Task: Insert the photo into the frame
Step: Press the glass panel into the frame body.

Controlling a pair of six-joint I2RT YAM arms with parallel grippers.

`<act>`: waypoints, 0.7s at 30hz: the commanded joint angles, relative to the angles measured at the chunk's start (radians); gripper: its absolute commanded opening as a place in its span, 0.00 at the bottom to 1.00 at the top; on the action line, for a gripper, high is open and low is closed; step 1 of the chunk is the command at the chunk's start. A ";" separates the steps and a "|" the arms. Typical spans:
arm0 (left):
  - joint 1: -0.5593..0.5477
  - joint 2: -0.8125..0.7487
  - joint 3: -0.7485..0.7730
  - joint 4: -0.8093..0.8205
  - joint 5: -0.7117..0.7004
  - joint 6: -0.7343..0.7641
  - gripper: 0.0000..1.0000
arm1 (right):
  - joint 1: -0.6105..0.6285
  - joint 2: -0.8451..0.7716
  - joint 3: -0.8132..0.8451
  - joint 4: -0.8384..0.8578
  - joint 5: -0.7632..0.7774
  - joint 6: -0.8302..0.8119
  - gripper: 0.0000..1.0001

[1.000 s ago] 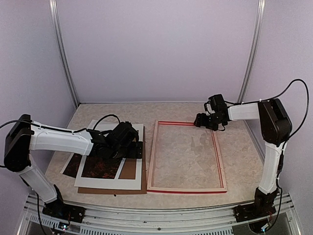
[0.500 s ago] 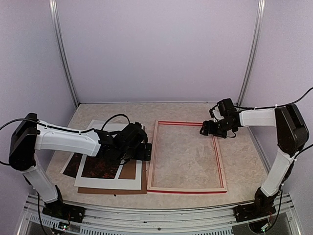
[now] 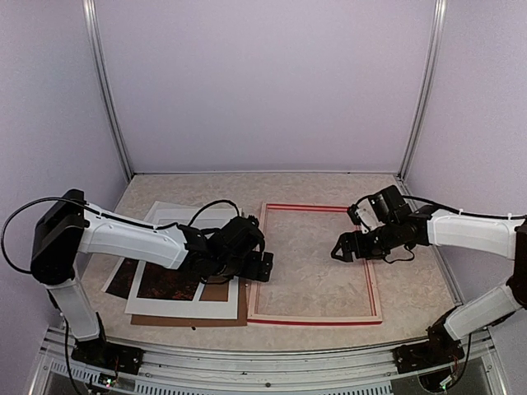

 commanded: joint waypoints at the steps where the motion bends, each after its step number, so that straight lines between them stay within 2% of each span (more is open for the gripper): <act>1: -0.013 0.040 0.035 0.058 0.085 0.030 0.99 | 0.092 -0.070 -0.083 -0.057 -0.041 0.094 0.92; 9: -0.031 0.094 0.078 0.031 0.095 0.039 0.99 | 0.142 -0.155 -0.191 -0.059 -0.077 0.159 0.92; 21: -0.029 0.170 0.132 -0.089 0.055 0.013 0.99 | 0.142 -0.028 -0.214 -0.007 -0.020 0.170 0.91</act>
